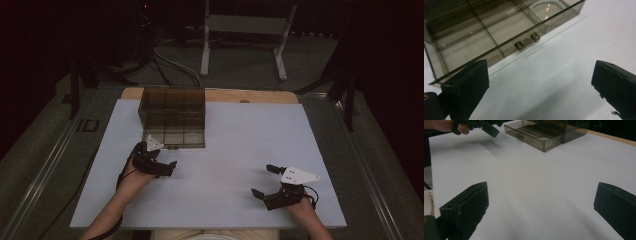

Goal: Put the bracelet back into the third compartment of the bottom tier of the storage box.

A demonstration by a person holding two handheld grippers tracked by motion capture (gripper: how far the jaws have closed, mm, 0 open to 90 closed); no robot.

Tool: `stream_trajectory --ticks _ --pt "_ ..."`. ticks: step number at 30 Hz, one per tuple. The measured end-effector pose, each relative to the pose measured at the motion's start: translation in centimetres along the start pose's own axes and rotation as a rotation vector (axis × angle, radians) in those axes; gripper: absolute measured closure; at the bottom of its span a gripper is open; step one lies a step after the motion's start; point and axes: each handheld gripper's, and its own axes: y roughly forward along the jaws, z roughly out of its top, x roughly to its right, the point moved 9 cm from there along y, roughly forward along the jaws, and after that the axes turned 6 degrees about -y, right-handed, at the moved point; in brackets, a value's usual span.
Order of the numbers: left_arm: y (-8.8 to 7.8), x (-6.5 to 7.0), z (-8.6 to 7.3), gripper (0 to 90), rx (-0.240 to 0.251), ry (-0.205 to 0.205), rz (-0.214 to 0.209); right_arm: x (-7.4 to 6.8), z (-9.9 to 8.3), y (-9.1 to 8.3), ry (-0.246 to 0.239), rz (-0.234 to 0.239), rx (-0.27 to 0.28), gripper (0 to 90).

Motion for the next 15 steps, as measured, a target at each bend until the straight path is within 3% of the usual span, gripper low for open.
stream_trajectory --ticks 15 --pt "-0.02 -0.53 -0.97 2.9 -0.018 -0.047 0.021 -0.02 0.01 -0.02 -0.004 -0.001 -0.001 0.0"
